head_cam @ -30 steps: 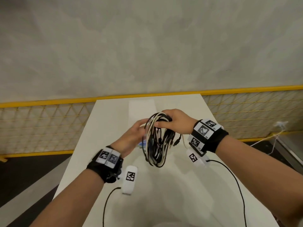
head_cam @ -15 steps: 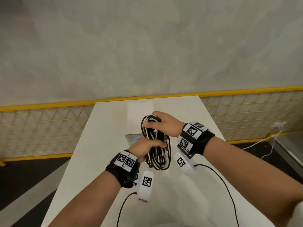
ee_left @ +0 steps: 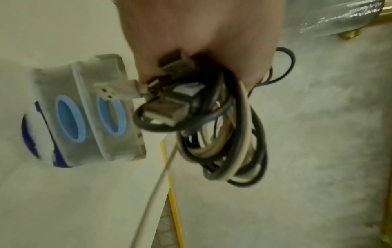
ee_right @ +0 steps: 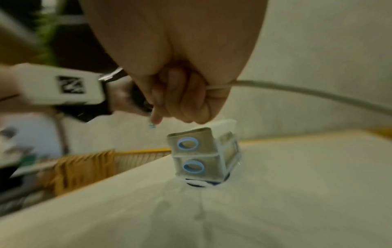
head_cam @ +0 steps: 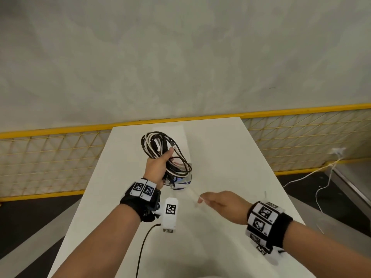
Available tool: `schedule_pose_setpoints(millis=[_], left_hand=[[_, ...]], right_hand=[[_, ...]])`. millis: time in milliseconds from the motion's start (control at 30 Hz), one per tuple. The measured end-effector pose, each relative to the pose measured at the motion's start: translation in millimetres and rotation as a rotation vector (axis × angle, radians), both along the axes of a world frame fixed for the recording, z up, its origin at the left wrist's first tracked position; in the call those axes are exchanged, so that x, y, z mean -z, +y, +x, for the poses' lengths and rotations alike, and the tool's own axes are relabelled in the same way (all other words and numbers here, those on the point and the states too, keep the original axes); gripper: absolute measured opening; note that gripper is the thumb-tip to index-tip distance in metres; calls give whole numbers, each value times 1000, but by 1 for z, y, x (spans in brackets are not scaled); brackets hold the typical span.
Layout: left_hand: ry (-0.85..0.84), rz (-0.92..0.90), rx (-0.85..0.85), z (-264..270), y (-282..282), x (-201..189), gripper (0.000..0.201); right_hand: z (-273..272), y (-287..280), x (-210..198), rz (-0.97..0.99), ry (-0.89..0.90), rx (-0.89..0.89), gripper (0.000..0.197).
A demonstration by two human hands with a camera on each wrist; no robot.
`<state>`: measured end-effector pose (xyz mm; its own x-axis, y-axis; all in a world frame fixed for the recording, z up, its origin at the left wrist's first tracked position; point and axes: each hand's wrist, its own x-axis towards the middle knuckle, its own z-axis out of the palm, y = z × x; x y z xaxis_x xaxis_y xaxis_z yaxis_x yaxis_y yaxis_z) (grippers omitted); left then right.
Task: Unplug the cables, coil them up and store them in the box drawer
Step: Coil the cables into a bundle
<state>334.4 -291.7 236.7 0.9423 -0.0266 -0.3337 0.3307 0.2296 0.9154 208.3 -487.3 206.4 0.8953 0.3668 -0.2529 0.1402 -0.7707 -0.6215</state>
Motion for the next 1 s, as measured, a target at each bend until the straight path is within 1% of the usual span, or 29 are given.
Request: schedule_pose_setpoints(millis=[33, 100, 167, 200, 233, 267, 300, 333, 400, 467, 533, 567, 633, 700, 767, 800, 867, 933, 1000], left_hand=[[3, 8, -29, 0, -3, 4, 24], [-21, 44, -59, -3, -9, 8, 26], [-91, 142, 9, -8, -13, 12, 27], [-131, 173, 48, -16, -17, 9, 20], [-180, 207, 110, -23, -20, 8, 13], [-234, 232, 217, -30, -23, 6, 11], [-282, 263, 332, -36, -25, 6, 17], [-291, 278, 426, -41, -27, 5, 21], [-283, 276, 509, -45, -30, -2, 13], [-288, 293, 583, -47, -28, -4, 22], [-278, 297, 692, -50, -24, -4, 23], [-254, 264, 736, -52, -19, -3, 23], [-174, 149, 747, -49, -10, 0, 22], [-125, 17, 743, -44, -4, -3, 17], [-116, -106, 777, -44, -5, -7, 18], [-109, -160, 766, -44, -6, -8, 19], [-61, -246, 641, -42, -7, -9, 21], [-13, -270, 440, -33, -2, -9, 22], [-5, -238, 277, -21, 5, -8, 18]], right_hand=[[0, 4, -8, -88, -3, -94, 33], [4, 15, -31, -159, -31, -216, 34], [18, 30, -61, -198, -125, -309, 30], [27, 38, -77, -243, -183, -359, 29], [37, 46, -94, -313, -252, -414, 27], [46, 52, -109, -386, -324, -454, 26], [56, 56, -123, -448, -387, -474, 25], [64, 58, -135, -493, -432, -481, 24], [78, 57, -153, -549, -477, -473, 28], [92, 53, -165, -538, -493, -439, 37], [108, 42, -172, -456, -498, -362, 42], [115, 34, -172, -403, -499, -301, 41], [123, 14, -164, -298, -486, -162, 40], [121, 5, -139, -196, -471, -63, 38], [111, 6, -107, -63, -439, 20, 33], [105, 7, -91, 15, -415, 61, 29], [90, 8, -66, 112, -404, 110, 24], [68, 10, -43, 137, -395, 72, 33], [46, 17, -20, 126, -351, 10, 42]])
